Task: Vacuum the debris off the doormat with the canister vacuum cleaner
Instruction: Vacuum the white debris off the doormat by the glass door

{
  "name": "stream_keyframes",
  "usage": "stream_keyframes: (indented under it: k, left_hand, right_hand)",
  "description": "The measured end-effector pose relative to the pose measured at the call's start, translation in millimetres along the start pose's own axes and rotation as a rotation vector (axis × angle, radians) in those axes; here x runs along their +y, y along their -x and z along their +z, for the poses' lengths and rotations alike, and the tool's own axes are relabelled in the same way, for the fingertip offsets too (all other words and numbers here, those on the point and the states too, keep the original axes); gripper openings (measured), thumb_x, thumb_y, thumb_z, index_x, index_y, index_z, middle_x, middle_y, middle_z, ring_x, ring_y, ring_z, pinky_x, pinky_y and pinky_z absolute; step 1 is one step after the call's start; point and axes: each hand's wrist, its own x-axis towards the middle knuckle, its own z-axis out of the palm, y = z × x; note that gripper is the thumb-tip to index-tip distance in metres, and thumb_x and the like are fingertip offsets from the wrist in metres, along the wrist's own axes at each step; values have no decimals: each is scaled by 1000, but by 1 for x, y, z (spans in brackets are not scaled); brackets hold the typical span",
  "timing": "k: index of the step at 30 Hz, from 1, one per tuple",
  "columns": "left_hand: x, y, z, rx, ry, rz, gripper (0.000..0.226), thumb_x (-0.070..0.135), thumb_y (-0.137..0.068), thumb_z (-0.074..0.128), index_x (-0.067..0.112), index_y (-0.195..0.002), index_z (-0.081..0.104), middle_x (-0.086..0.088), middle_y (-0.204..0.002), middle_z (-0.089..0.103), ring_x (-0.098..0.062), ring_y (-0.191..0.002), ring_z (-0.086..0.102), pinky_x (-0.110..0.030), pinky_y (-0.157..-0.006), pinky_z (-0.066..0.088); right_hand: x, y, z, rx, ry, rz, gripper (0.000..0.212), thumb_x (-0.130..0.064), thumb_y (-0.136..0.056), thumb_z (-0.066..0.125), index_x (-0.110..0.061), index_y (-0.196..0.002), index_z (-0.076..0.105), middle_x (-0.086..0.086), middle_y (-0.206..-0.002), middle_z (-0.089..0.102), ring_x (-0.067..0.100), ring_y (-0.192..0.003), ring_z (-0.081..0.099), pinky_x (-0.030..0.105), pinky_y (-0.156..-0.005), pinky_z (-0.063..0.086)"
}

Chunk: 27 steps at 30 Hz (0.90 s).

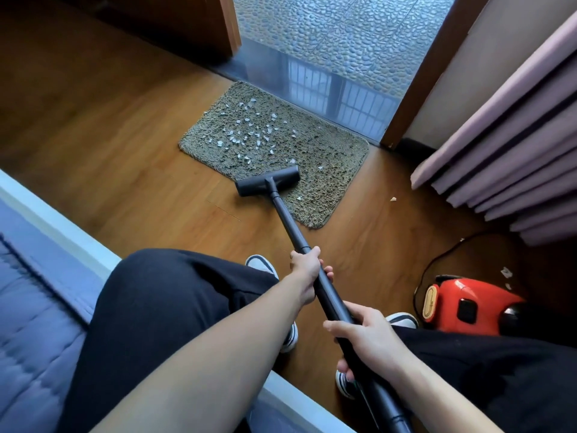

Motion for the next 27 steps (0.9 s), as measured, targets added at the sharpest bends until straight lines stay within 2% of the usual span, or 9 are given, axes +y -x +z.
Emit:
stream_keyframes:
  k: [3, 6, 9, 18, 22, 27]
  left_hand:
    - [-20, 11, -1, 2, -14, -1, 18, 19, -99, 52, 11, -104, 36, -10, -79, 45, -17, -43, 48, -24, -43, 45]
    - [-33, 13, 0, 0, -21, 2, 18, 18, -99, 52, 11, -105, 37, -10, -80, 45, -16, -42, 48, -24, -42, 45]
    - [-29, 9, -1, -5, -16, 10, 16, 18, -100, 51, 13, -102, 36, -8, -76, 44, -15, -41, 46, -22, -41, 43]
    - [40, -41, -7, 52, 23, 31, 17, 20, -101, 50, 12, -112, 39, -6, -76, 44, -15, -42, 46, -20, -40, 42]
    - [79, -61, 2, 67, 54, 20, 21, 21, -101, 49, 10, -116, 39, -7, -78, 44, -15, -43, 45, -21, -41, 41]
    - [126, -82, -6, 100, 58, 33, 19, 21, -101, 50, 11, -110, 36, -9, -82, 44, -17, -46, 46, -21, -41, 43]
  right_hand:
    - [16, 16, -2, -7, 15, -6, 17, -10, -92, 67, -17, -107, 64, 15, -73, 51, 29, -42, 58, 29, -39, 48]
    - [28, 22, -4, 4, 41, 0, 28, -10, -92, 67, -20, -118, 62, 13, -62, 53, 27, -40, 58, 28, -39, 48]
    - [27, 16, -3, 9, 64, -8, 36, -12, -91, 67, -24, -125, 60, 8, -61, 55, 29, -43, 61, 28, -41, 49]
    - [-37, -41, 10, -27, 146, -34, 36, -17, -92, 67, -38, -119, 61, -3, -52, 54, 31, -45, 62, 30, -41, 49]
    - [-77, -69, 6, -36, 190, -30, 43, -20, -92, 68, -43, -127, 57, -3, -51, 59, 30, -46, 65, 28, -41, 49]
    - [-117, -100, 19, -65, 176, -32, 36, -19, -92, 66, -42, -119, 60, 0, -51, 57, 27, -43, 62, 30, -42, 49]
